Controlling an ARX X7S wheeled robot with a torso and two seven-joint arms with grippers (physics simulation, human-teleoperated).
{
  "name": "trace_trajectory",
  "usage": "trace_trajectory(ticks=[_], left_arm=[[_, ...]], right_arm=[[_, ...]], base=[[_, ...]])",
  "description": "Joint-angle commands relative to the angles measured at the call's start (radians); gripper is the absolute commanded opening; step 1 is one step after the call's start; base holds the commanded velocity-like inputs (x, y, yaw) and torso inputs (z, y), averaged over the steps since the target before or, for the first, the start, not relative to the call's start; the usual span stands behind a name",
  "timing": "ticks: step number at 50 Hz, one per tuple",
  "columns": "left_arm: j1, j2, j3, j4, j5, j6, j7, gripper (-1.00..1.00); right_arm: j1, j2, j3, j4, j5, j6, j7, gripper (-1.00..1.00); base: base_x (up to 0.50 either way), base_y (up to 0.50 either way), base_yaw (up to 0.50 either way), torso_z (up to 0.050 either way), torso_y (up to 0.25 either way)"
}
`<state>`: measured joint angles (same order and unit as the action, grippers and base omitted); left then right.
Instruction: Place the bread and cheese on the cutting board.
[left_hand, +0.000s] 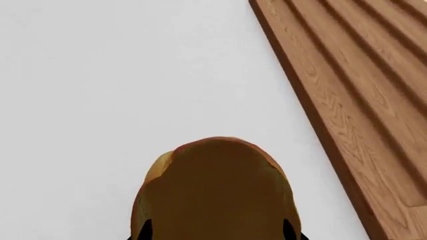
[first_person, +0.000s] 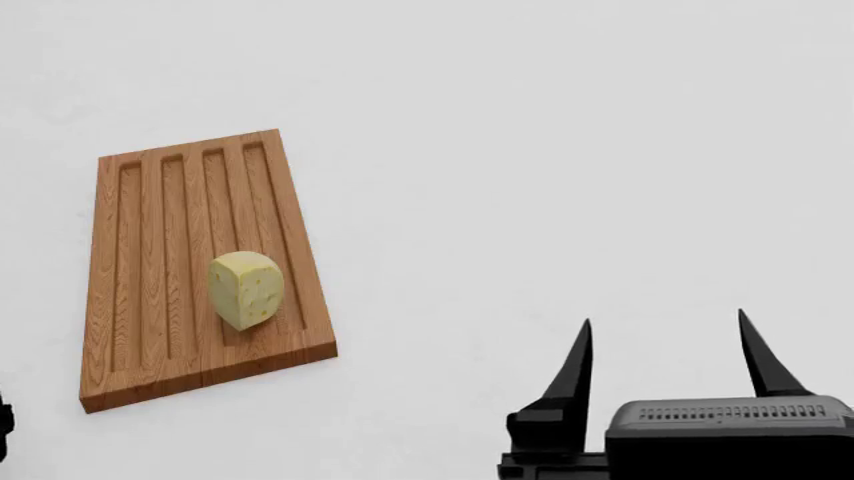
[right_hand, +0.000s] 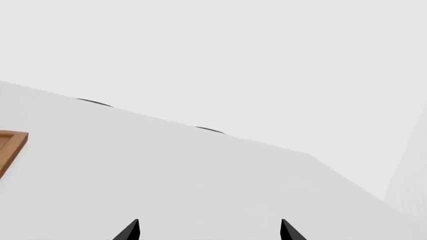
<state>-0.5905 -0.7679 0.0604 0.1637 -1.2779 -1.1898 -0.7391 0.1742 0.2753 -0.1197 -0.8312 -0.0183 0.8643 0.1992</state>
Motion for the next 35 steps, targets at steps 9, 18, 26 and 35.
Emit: trace_trajectory(ticks=[9, 18, 26, 35], left_arm=[[-0.161, 0.119, 0.008, 0.029, -0.031, 0.062, -0.053, -1.00], [-0.254, 0.213, 0.081, -0.004, 0.011, 0.082, -0.039, -1.00], [-0.297, 0.296, 0.167, -0.062, 0.091, 0.135, 0.036, -1.00], [-0.315, 0.354, 0.237, -0.136, 0.159, 0.184, 0.102, -1.00]], right_arm=[[0.003, -0.004, 0.006, 0.002, -0.004, 0.005, -0.008, 1.00], [-0.003, -0.001, 0.010, 0.001, 0.001, 0.002, -0.006, 1.00], [-0.005, 0.001, 0.011, 0.006, 0.004, -0.005, -0.004, 1.00], [-0.005, 0.003, 0.016, 0.006, 0.010, -0.005, -0.002, 1.00]], base=[[0.00, 0.00, 0.00, 0.000, 0.000], [0.00, 0.00, 0.00, 0.000, 0.000], [0.00, 0.00, 0.00, 0.000, 0.000], [0.00, 0.00, 0.00, 0.000, 0.000]])
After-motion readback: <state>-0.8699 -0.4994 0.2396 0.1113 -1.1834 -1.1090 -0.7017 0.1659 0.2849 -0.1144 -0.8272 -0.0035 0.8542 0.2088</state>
